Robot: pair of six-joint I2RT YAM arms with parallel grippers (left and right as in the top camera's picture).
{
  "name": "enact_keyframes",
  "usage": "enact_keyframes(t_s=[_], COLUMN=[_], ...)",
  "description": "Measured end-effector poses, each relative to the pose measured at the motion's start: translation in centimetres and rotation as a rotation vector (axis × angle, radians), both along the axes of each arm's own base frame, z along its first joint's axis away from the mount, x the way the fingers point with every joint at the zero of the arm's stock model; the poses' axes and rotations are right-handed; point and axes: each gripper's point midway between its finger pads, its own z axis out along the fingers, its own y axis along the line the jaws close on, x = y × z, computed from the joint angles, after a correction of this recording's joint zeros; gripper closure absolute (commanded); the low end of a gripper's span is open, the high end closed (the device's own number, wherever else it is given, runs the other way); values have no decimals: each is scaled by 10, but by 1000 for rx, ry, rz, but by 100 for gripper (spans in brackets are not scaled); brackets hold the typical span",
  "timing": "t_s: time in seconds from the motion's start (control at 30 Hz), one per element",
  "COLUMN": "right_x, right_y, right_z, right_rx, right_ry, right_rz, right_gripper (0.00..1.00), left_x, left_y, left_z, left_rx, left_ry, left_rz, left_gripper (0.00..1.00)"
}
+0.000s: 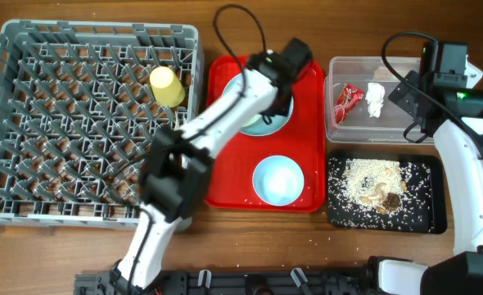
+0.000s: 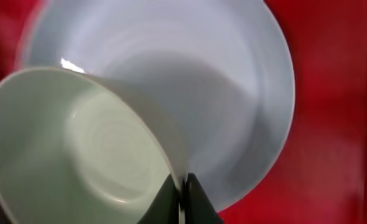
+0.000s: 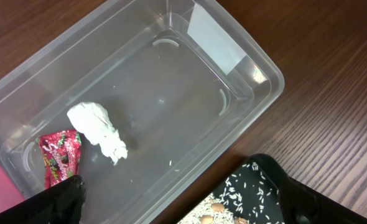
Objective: Sort waste into correct bins and load items into the dishwasher rack
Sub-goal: 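Carry the green bowl into the rack and release it upside down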
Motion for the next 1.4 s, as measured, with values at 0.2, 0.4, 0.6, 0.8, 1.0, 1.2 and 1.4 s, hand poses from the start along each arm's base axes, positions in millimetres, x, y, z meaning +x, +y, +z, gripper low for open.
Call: enact_keyframes(t_s=[0.2, 0.4, 0.6, 0.8, 1.0, 1.2, 1.4], right_x=[0, 0, 0, 0, 0, 0, 0], right_y=[0, 0, 0, 0, 0, 0, 0], right_z=[0, 0, 0, 0, 0, 0, 0], right_rx=[0, 0, 0, 0, 0, 0, 0], right_ry=[0, 1, 0, 0, 0, 0, 0], right_rz=[0, 0, 0, 0, 0, 0, 0], right_gripper=[0, 0, 0, 0, 0, 0, 0], left_x=[-26, -102, -82, -58, -46, -46, -48], left_y=[125, 234, 266, 282, 260, 222, 228], left_z=[221, 283, 213, 137, 111, 112, 97], left_rx=[-362, -736, -1110, -1428, -1545, -1544, -1468], left_ry=[-185, -165, -86, -149, 3, 59, 89], left_rz=[81, 108, 157, 212, 259, 147, 181], left_gripper=[96, 96, 96, 96, 96, 96, 96])
